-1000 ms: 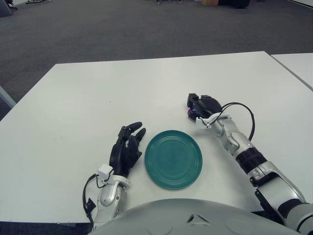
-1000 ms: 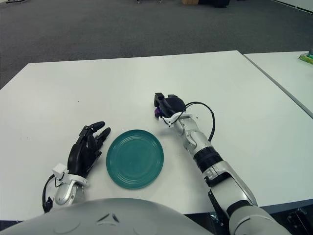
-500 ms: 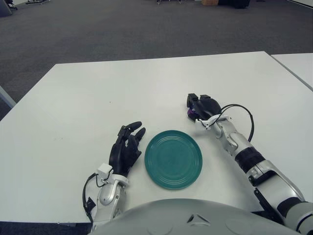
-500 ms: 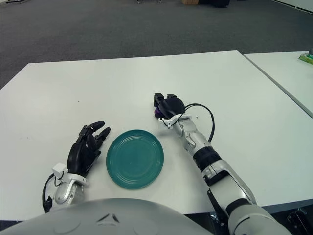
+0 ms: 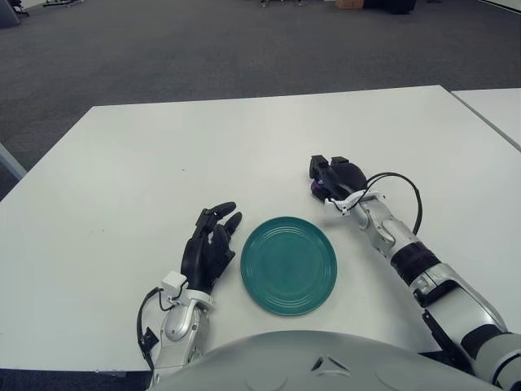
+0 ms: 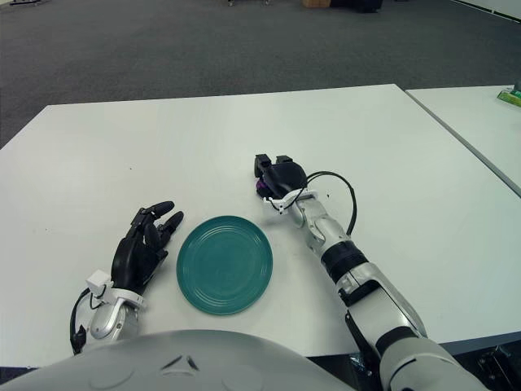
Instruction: Put the gum into the plate.
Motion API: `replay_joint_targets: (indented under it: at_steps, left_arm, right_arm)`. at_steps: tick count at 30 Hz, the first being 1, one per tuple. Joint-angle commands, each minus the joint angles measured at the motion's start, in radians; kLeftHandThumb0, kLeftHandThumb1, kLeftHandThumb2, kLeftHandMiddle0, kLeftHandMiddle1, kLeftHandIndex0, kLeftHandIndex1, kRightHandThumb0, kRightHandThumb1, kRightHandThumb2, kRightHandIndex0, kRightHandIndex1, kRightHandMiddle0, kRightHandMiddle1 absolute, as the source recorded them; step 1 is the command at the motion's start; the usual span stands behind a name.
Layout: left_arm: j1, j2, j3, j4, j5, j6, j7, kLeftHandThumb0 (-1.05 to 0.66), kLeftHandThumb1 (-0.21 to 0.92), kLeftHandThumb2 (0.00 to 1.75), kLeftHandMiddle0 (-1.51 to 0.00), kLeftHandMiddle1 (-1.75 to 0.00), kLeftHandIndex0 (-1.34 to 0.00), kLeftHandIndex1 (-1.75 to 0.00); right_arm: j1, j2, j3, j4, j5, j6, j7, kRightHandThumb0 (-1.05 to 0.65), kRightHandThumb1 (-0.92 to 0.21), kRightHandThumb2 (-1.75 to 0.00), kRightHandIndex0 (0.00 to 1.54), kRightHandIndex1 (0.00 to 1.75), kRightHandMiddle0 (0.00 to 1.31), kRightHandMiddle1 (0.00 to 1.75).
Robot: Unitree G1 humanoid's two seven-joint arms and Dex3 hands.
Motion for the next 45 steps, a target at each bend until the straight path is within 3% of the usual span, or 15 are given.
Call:
replay_joint_targets:
  at_steps: [1, 7, 13, 26, 37, 45]
  left_arm:
    - [-0.017, 0.003, 0.003, 0.006, -0.006, 0.000, -0.009, -0.93, 0.92, 0.85, -0.48, -0.36, -0.19, -1.01]
    - [-0.020, 0.000, 0.002, 0.010, -0.006, -0.003, -0.008, -0.94, 0.92, 0.84, -0.49, -0.37, -0.19, -1.02]
    - [-0.019, 0.003, -0.002, 0.006, 0.001, 0.005, -0.005, -0.94, 0.92, 0.84, -0.47, -0.36, -0.19, -1.01]
    - [-0.018, -0.002, -0.005, 0.004, -0.005, -0.002, -0.005, -0.92, 0.92, 0.84, -0.48, -0.36, -0.20, -1.01]
    - [-0.013, 0.003, -0.008, -0.002, 0.003, 0.004, -0.003, -0.93, 0.92, 0.84, -0.47, -0.36, -0.20, -1.02]
    - [-0.007, 0.002, -0.012, -0.014, 0.005, 0.013, -0.001, -0.94, 0.92, 0.85, -0.46, -0.35, -0.21, -1.03]
  right_arm:
    - [-0.018, -0.013, 0.007, 0.014, -0.006, -0.007, 0.003, -0.41, -0.55, -1.02, 0.99, 1.75, 0.44, 1.75]
    - [-0.060, -0.026, -0.016, 0.013, 0.006, -0.052, -0.047, -0.42, -0.52, -1.06, 1.02, 1.75, 0.46, 1.75]
    - [-0.117, -0.045, -0.056, -0.064, 0.033, -0.055, 0.020, -0.43, -0.48, -1.11, 1.03, 1.75, 0.49, 1.75]
    - [-0.064, -0.088, -0.099, -0.330, 0.033, -0.001, 0.153, -0.43, -0.48, -1.12, 1.01, 1.75, 0.49, 1.75]
    - [-0.051, -0.085, -0.114, -0.374, 0.055, -0.015, 0.206, -0.43, -0.50, -1.08, 0.93, 1.75, 0.47, 1.75]
    - [0.021, -0.062, -0.105, -0.486, 0.060, 0.009, 0.258, -0.42, -0.51, -1.07, 0.93, 1.75, 0.46, 1.75]
